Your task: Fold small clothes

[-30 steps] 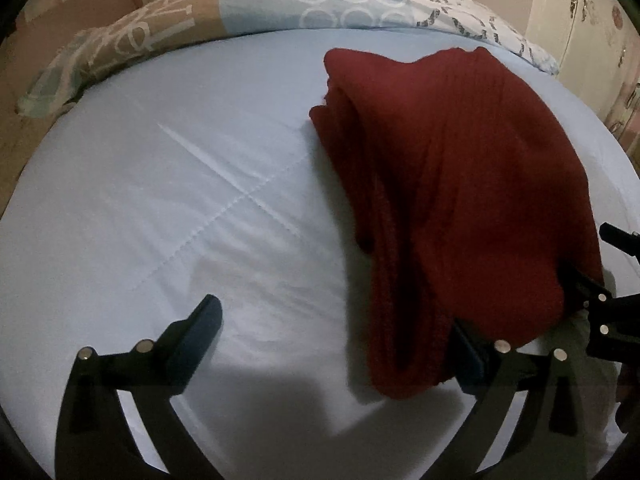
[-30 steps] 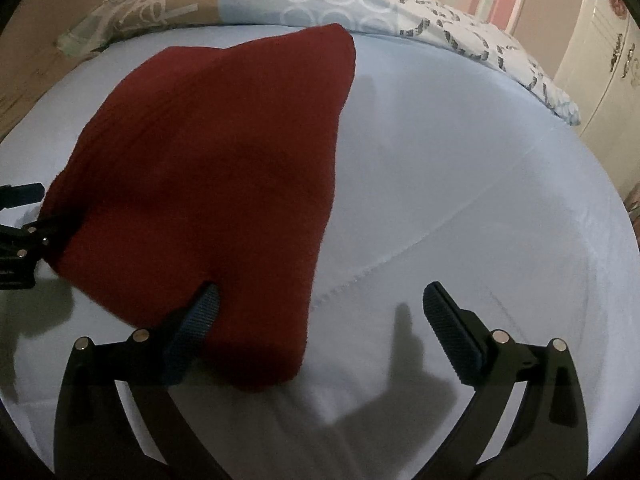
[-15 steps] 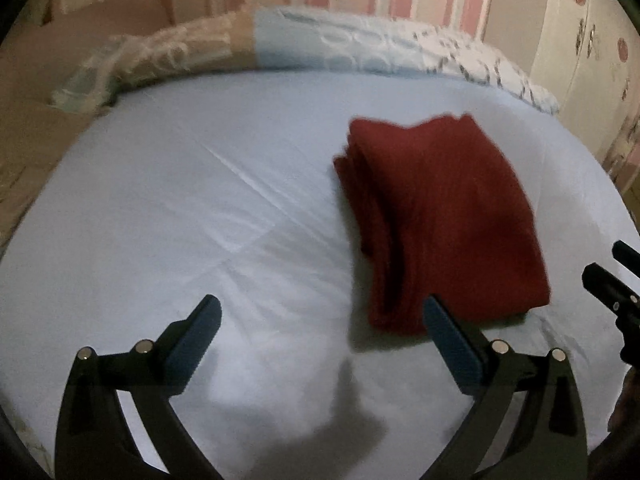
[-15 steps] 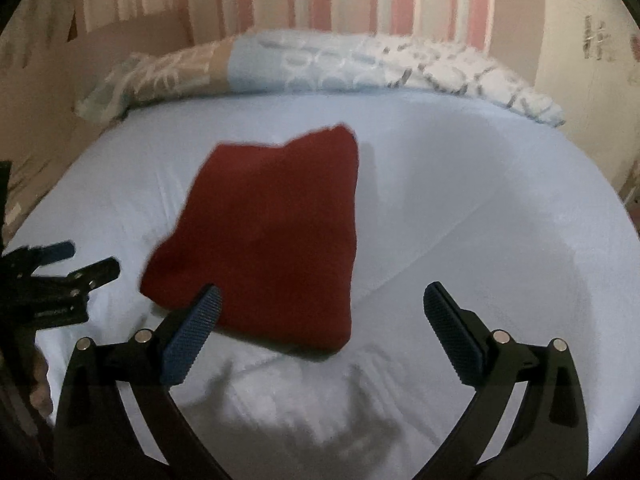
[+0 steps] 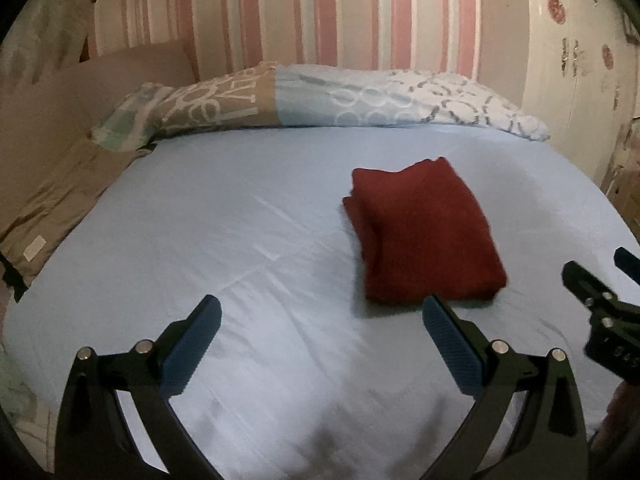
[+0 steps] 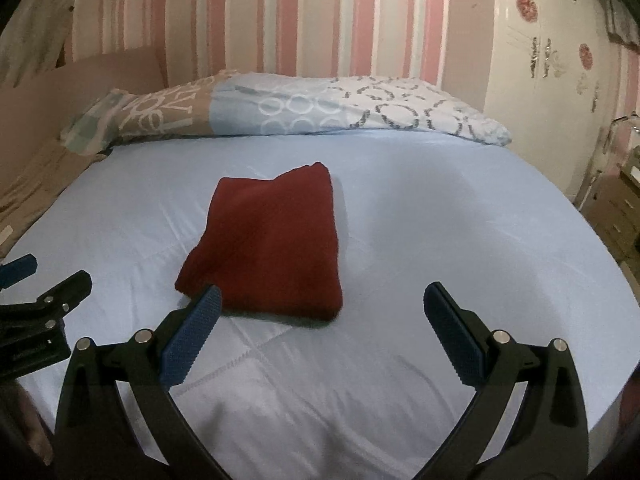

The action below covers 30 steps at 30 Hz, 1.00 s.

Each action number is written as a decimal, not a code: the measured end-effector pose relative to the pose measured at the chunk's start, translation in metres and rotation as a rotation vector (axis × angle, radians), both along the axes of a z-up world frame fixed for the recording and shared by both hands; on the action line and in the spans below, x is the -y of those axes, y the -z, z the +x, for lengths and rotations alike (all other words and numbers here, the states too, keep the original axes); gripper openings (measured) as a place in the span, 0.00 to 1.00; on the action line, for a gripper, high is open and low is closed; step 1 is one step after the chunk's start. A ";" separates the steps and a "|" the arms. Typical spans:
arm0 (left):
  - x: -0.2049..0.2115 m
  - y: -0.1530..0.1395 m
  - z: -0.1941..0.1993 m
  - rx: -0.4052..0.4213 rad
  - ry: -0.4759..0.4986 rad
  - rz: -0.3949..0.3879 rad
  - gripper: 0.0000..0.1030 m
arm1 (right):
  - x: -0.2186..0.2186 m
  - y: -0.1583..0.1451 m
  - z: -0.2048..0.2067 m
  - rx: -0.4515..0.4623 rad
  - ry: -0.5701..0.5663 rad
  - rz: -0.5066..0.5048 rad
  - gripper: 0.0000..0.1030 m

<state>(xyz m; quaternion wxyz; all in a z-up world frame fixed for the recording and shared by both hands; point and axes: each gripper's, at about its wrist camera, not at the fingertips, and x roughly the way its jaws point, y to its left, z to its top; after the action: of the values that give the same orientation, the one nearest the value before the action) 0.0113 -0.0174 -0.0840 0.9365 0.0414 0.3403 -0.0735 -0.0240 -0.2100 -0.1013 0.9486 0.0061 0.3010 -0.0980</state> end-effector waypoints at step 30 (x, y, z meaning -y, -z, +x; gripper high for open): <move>-0.005 -0.041 -0.056 0.124 -0.004 -0.013 0.98 | -0.002 -0.038 -0.059 0.099 0.077 -0.020 0.97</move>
<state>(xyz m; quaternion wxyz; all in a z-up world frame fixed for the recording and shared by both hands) -0.0443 -0.0127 -0.0426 0.9562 0.0392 0.2811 -0.0710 -0.0828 -0.2085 -0.0629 0.9578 0.0131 0.2522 -0.1371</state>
